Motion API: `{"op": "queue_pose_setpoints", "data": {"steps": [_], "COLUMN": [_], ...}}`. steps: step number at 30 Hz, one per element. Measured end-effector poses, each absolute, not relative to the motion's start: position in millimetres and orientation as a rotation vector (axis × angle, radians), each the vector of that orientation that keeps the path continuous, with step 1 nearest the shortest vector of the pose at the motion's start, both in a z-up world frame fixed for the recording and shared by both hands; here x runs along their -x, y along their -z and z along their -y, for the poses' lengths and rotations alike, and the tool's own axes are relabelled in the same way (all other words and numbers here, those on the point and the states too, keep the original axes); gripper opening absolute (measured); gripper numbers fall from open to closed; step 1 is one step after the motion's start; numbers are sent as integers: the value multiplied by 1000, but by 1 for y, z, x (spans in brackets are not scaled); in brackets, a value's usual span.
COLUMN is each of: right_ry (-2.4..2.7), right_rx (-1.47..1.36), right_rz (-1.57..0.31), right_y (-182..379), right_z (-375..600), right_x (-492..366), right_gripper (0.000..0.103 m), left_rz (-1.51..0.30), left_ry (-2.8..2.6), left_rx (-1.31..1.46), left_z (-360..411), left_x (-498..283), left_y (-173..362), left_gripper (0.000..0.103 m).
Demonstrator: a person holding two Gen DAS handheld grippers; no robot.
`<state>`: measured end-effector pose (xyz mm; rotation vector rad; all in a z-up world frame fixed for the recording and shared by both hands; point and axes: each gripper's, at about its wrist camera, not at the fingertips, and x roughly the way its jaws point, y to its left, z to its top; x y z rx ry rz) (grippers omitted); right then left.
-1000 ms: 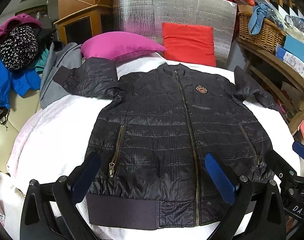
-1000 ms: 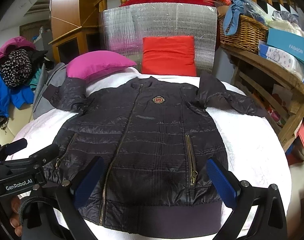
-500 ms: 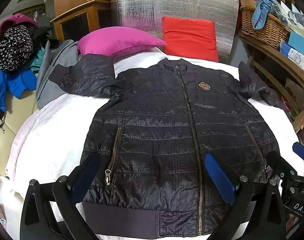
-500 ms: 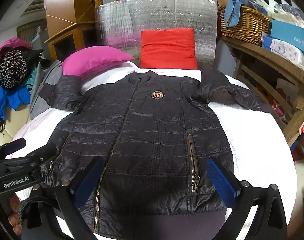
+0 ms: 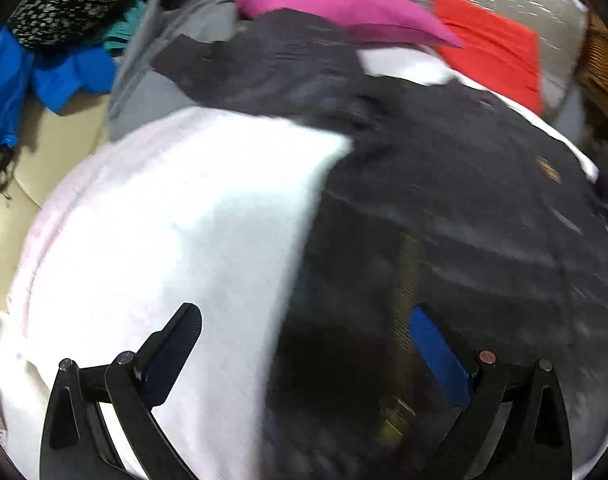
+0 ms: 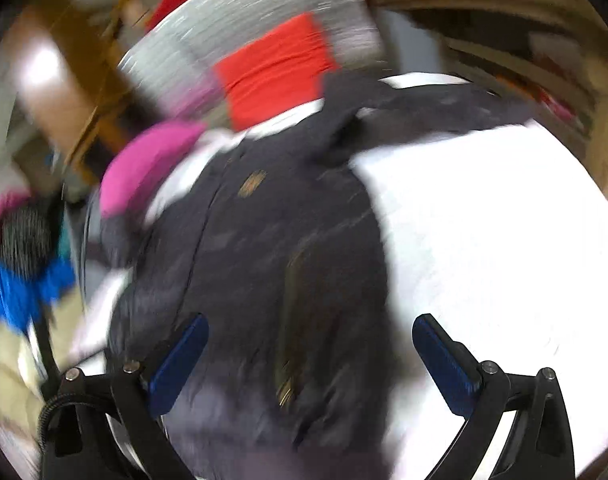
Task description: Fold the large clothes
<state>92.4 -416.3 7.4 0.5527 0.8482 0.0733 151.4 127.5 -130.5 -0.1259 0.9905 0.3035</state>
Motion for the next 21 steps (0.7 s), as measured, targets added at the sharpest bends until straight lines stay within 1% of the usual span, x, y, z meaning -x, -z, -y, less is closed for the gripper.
{"op": "queue_pose_setpoints", "data": {"steps": [3, 6, 8, 10, 11, 15, 16, 18, 19, 21], "right_ry": [-54, 5, 56, 85, 106, 196, 208, 239, 250, 272], "right_rx": [-759, -930, -1013, -1076, -1092, -1143, -1150, -1150, -1149, -1125], "right_rz": [-828, -781, -752, -735, -730, -720, -721, -724, -729, -766], "right_y": [5, 22, 34, 47, 52, 75, 76, 80, 81, 80], "right_z": [473, 524, 549, 570, 576, 598, 599, 602, 603, 605], "right_x": [-131, -170, -191, -214, -222, -250, -256, -264, -268, -281], "right_gripper": [103, 97, 92, 86, 84, 83, 81, 72, 57, 35], "left_rz": [-1003, -1052, -1078, -987, -978, -939, -934, -928, -919, -905], "left_ry": [-383, -418, -388, -400, -402, -401, -397, -387, -378, -364], "left_rx": [187, 273, 379, 381, 374, 354, 352, 346, 342, 335], "left_z": [-162, -186, -197, -193, -192, -186, -185, -185, -184, -184], "left_x": [-174, -188, -189, -181, -178, -171, -170, -169, -168, -163], "left_y": [140, 159, 175, 174, 175, 175, 175, 175, 175, 173], "left_gripper": [103, 103, 103, 103, 103, 103, 103, 103, 103, 103]}}
